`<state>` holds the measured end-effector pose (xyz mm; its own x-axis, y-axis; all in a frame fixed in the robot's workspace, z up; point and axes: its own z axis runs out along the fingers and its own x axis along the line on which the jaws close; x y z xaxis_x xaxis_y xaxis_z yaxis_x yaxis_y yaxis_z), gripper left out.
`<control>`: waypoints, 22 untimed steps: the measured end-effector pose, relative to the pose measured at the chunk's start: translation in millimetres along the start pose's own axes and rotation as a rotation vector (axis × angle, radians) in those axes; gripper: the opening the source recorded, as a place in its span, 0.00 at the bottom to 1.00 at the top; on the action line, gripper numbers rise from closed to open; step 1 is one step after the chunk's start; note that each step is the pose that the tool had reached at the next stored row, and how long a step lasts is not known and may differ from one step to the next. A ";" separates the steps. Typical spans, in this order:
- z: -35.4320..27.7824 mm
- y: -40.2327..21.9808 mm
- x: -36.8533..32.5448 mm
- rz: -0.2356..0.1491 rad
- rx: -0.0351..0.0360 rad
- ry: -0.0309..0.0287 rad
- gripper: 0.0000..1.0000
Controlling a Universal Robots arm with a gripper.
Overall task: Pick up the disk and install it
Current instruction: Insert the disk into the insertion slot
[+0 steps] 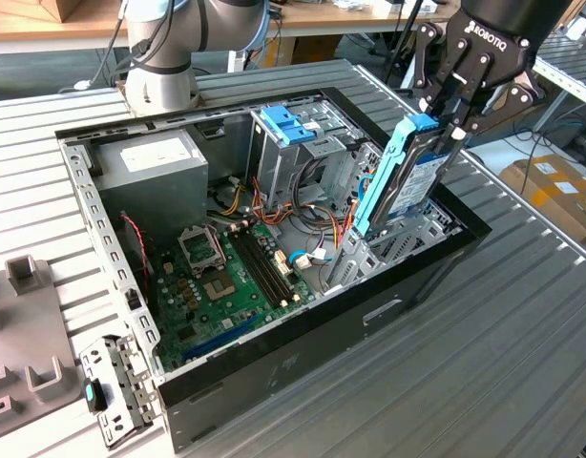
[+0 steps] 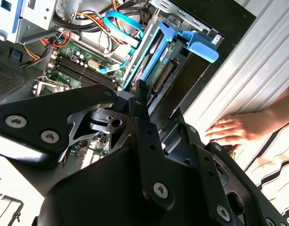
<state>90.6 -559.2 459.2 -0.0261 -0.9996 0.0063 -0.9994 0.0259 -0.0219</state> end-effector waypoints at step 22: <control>5.3 0.0 3.3 0.000 0.0000 0.0002 0.35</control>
<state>90.6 -562.6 453.9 -0.0261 -0.9996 0.0065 -0.9994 0.0259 -0.0219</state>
